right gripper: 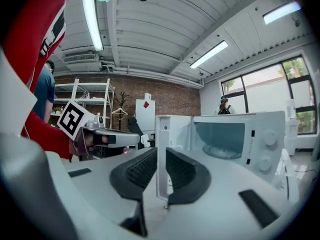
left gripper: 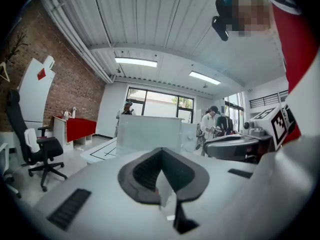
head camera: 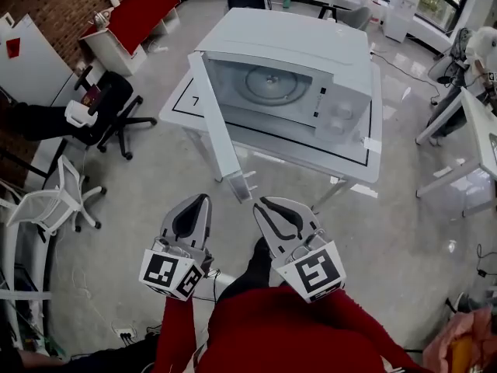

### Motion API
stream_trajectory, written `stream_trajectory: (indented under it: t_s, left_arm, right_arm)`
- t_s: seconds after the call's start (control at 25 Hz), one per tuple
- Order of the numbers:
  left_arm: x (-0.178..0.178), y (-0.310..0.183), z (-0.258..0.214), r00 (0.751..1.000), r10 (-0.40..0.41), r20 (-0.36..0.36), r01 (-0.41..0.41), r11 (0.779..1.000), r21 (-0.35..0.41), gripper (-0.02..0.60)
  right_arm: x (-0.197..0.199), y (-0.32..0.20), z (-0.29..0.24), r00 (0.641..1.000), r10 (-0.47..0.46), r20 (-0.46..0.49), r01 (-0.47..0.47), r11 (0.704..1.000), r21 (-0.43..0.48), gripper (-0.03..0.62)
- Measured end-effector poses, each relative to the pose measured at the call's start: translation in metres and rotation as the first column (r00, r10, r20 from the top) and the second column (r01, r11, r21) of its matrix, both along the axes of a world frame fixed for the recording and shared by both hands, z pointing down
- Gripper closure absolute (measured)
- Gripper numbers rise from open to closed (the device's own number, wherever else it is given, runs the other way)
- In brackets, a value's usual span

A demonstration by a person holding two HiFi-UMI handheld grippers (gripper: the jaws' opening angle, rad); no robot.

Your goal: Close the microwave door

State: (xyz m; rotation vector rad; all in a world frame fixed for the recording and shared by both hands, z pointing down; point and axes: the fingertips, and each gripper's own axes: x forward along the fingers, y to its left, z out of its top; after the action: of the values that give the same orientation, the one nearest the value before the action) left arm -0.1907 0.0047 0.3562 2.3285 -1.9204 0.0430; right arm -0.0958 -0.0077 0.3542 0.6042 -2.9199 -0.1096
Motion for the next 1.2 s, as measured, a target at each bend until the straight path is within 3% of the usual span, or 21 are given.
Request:
stream_trajectory:
  t_s: [0.08,0.16,0.32,0.48,0.64,1.2]
  left_arm:
    - [-0.003,-0.006,0.001,1.0,0.016,0.009,-0.016,1.0,-0.003,0.571]
    - [-0.006,-0.013,0.004,0.999,0.027,0.025,-0.027,1.0,-0.007,0.571]
    - [-0.016,-0.024,0.008,0.999,0.035,0.033,-0.035,0.999,-0.016,0.571]
    - [-0.016,-0.031,0.008,0.999,0.047,0.019,-0.047,0.999,-0.02,0.571]
    - [-0.014,-0.037,0.01,0.997,0.07,0.012,-0.07,0.997,-0.022,0.571]
    - [0.013,-0.066,0.005,0.981,0.195,0.005,-0.196,0.981,0.006,0.571]
  right_arm:
    - [-0.007,-0.006,0.006,1.0,0.014,-0.027,-0.014,1.0,-0.027,0.435]
    - [-0.012,-0.014,0.012,0.995,0.022,-0.096,-0.021,1.0,0.009,0.305]
    - [-0.029,-0.023,0.017,0.989,0.077,-0.127,-0.072,0.996,0.051,0.213]
    - [-0.037,-0.033,0.009,0.978,0.172,-0.117,-0.155,0.978,0.136,0.207]
    - [-0.044,-0.042,0.006,0.97,0.2,-0.137,-0.171,0.965,0.198,0.207]
    - [-0.029,-0.056,0.01,0.945,0.282,-0.164,-0.242,0.944,0.226,0.209]
